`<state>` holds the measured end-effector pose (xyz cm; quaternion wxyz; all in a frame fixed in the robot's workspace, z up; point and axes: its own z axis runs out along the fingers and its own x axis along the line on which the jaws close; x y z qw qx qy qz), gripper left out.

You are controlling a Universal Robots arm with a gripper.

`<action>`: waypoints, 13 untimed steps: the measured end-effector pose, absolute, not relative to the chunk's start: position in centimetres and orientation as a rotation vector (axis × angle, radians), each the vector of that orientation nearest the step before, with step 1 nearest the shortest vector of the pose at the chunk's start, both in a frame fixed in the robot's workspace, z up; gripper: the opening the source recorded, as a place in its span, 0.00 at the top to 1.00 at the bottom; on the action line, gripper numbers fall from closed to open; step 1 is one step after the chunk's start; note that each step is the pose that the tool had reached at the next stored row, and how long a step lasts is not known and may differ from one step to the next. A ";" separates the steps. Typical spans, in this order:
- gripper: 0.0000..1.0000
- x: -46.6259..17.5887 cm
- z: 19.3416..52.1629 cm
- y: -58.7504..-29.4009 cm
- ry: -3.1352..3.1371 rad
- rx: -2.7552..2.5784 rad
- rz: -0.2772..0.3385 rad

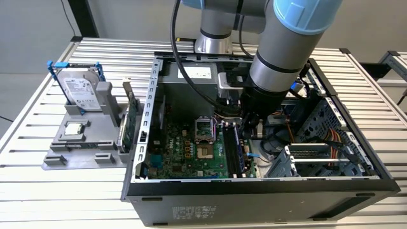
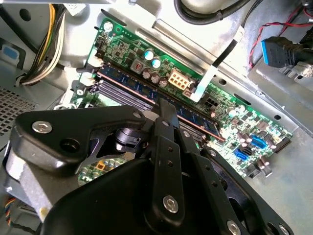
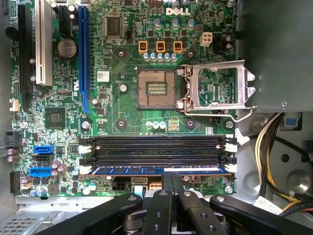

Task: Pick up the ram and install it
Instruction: 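Press down the ram until it locks into place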

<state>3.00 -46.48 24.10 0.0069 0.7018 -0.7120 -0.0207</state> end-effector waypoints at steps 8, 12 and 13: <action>1.00 3.0 23.7 -46.6 -2.227 2.195 -0.065; 1.00 3.0 23.3 -46.7 -2.227 2.195 -0.065; 1.00 3.0 23.2 -46.8 -2.227 2.195 -0.065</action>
